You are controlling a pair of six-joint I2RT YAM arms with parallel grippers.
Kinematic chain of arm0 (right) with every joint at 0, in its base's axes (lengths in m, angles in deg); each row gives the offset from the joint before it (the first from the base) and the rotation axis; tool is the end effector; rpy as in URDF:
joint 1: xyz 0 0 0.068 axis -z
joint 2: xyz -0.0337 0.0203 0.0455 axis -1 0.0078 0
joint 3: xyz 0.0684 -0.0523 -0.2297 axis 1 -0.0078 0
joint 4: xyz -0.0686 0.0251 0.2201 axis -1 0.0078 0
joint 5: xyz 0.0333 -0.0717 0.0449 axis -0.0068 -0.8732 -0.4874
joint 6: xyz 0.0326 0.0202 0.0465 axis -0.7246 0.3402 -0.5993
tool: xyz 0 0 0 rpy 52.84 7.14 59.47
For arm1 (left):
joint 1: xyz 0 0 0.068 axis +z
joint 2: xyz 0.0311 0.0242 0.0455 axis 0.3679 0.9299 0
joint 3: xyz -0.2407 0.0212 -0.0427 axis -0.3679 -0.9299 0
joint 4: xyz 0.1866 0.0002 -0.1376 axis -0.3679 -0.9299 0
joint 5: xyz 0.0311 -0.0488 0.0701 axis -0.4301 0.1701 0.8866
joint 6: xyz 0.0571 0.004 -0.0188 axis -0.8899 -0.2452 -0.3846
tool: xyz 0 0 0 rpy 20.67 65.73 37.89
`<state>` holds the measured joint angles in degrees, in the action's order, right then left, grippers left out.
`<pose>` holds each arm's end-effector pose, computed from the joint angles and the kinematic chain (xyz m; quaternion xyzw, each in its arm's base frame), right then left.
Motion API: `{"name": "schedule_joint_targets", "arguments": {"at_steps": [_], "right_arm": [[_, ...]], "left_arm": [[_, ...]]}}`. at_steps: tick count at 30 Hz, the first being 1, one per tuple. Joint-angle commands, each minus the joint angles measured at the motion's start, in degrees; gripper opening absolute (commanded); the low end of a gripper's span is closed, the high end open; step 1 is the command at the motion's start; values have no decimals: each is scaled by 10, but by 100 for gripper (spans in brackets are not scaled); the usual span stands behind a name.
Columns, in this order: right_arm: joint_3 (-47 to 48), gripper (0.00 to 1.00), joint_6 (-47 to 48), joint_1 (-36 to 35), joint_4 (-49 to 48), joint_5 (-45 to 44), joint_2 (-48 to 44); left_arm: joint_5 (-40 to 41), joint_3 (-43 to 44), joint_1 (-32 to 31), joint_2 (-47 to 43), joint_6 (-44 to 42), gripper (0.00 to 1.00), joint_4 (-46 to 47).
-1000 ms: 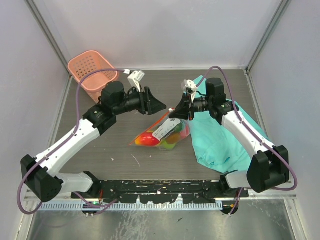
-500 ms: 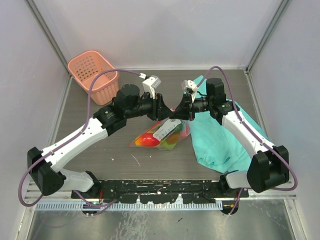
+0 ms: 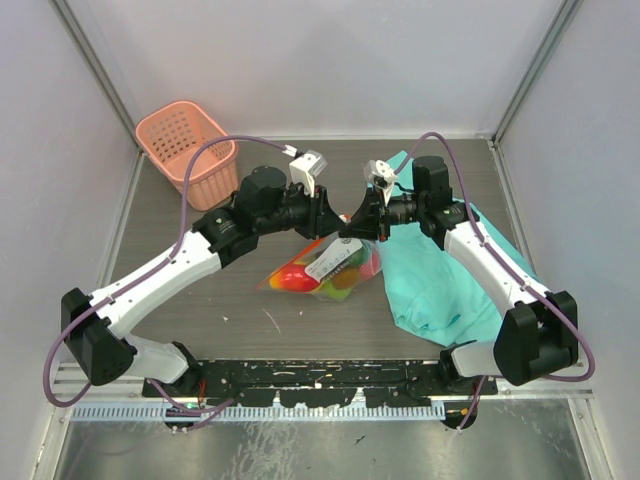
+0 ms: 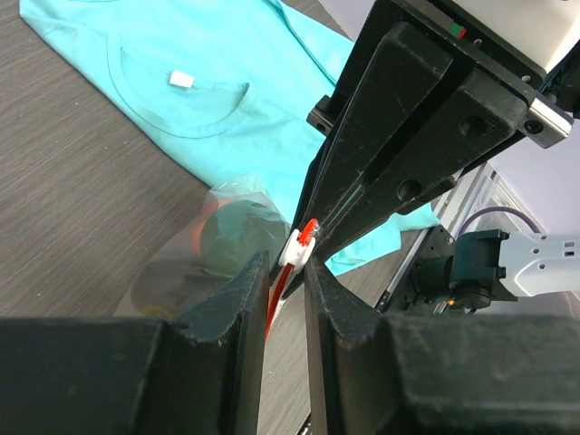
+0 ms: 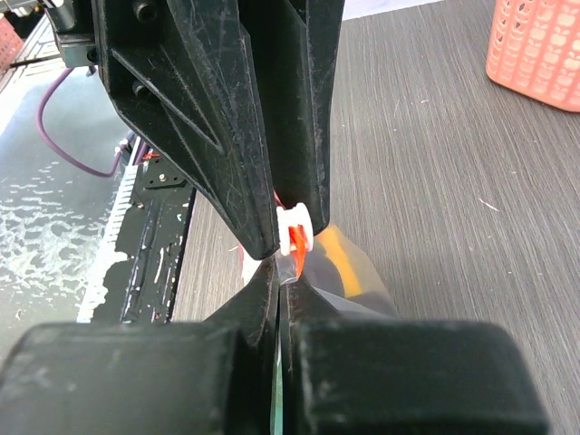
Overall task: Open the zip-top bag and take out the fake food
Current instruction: Unzip the zipper food storage bag at the center of the board.
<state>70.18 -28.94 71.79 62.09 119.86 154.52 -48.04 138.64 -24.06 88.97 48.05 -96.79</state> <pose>0.2409 0.1220 0.3006 -0.5034 0.5592 0.5101 0.4167 0.2023 -0.2227 0.3482 0.2306 0.7805 -0.4060 0.4157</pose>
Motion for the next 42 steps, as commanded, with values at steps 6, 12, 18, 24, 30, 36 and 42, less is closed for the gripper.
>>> {"name": "schedule_joint_targets", "arguments": {"at_steps": [6, 12, 18, 24, 30, 36, 42], "right_arm": [[20, 1, 8, 4, -16, 25, -16], [20, 1, 8, 4, -17, 25, -16], [18, 1, 9, 4, -16, 26, -14], [17, 1, 11, 3, -16, 26, -13], [17, 1, 12, 4, -16, 29, -12], [17, 1, 12, 3, -15, 30, -12], [18, 1, 9, 8, -15, 43, -11]], "left_arm": [[-3, 30, -1, -3, -25, 24, 17], [-13, 24, 0, -7, -29, 17, 29], [-12, 29, 0, 2, -33, 28, 32], [-13, 31, 0, 5, -38, 26, 37], [-11, 37, 0, 7, -52, 26, 42], [-22, 41, 0, 7, -71, 21, 44], [-32, 26, 0, -1, -91, 0, 49]]}}
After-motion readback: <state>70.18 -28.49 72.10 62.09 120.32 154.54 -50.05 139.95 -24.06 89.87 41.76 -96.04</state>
